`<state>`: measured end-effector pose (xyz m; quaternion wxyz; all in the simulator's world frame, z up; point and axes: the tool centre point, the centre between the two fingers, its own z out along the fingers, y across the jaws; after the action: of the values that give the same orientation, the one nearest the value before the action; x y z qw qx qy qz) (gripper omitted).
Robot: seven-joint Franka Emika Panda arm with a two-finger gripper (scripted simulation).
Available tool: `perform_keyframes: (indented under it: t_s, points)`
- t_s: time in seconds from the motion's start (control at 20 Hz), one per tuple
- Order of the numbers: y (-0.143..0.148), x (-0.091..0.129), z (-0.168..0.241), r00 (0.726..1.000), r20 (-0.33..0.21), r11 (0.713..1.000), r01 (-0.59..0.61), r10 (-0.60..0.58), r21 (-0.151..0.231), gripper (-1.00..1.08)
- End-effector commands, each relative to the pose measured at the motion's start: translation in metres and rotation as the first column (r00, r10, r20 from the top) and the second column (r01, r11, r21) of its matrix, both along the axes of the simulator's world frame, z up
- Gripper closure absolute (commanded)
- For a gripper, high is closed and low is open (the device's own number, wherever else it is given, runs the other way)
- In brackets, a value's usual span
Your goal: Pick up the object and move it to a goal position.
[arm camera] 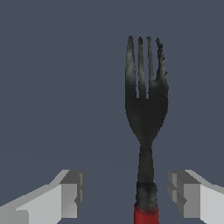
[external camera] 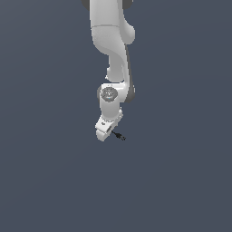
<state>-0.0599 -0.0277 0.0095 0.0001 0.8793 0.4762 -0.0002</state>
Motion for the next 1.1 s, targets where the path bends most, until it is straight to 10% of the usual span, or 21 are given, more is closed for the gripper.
perform_keyframes:
  t_s: [0.0, 1.05]
  points:
    - [-0.002, 0.001, -0.003, 1.000, 0.000, 1.000, 0.003, -0.003, 0.000, 1.08]
    - [-0.040, 0.011, 0.061, 1.000, 0.001, 1.000, -0.002, 0.002, 0.001, 1.08]
